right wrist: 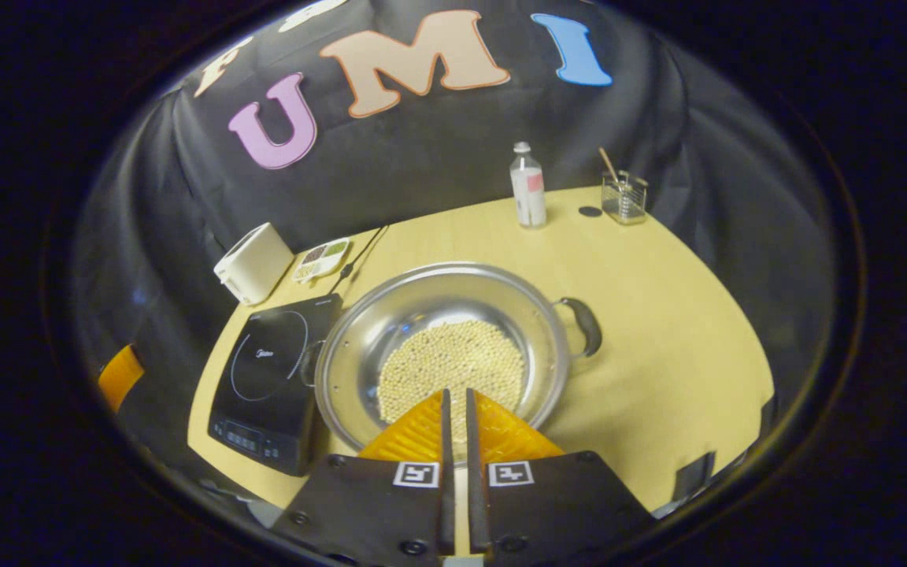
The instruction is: First push the handle of the pot to place it horizontally, then grasp the pot with both hands and set it on the induction cooktop.
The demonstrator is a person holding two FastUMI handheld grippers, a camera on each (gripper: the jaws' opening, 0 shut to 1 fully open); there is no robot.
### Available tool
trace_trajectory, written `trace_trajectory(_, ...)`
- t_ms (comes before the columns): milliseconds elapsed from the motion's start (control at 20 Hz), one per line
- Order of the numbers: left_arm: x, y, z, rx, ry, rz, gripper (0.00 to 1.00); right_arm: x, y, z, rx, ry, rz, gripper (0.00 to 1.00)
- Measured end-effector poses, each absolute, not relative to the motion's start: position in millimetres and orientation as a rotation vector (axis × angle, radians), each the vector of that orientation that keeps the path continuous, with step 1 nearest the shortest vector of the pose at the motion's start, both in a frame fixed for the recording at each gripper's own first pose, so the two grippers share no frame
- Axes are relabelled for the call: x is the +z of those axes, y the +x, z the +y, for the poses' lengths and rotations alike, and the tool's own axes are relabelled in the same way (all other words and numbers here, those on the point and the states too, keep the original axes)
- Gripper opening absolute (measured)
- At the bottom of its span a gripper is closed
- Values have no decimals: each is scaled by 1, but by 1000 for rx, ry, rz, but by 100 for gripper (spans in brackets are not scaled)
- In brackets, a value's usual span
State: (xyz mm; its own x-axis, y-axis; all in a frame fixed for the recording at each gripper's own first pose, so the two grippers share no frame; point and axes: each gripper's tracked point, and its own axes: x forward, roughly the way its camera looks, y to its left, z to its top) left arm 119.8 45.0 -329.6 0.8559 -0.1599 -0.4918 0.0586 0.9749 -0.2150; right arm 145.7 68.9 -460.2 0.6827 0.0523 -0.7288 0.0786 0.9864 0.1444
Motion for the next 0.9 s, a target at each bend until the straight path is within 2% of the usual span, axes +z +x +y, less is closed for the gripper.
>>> trace_trajectory(150, -360, 133, 18, -111, -224, 594, 97, -466, 166, 22, -12, 85, 808, 33)
trace_trajectory(250, -378, 146, 6, -113, -214, 615, 97, -476, 174, 2, -9, 70, 829, 34)
trace_trajectory(300, -388, 152, 1, -110, -213, 629, 97, -482, 181, -9, -15, 67, 839, 38)
trace_trajectory(450, -413, 169, -10, -99, -208, 675, 96, -497, 191, -28, -30, 63, 876, 66)
trace_trajectory(550, -434, 178, -13, -92, -216, 719, 96, -507, 201, -31, -25, 46, 881, 63)
trace_trajectory(700, -459, 196, -15, -91, -209, 764, 96, -520, 214, -33, -20, -12, 898, 63)
trace_trajectory(750, -467, 200, -13, -86, -201, 781, 96, -524, 218, -31, -15, -15, 904, 71)
trace_trajectory(850, -480, 207, -14, -82, -208, 809, 96, -534, 221, -32, -14, -11, 925, 71)
trace_trajectory(900, -484, 210, -11, -72, -197, 810, 96, -538, 223, -34, -17, -13, 937, 63)
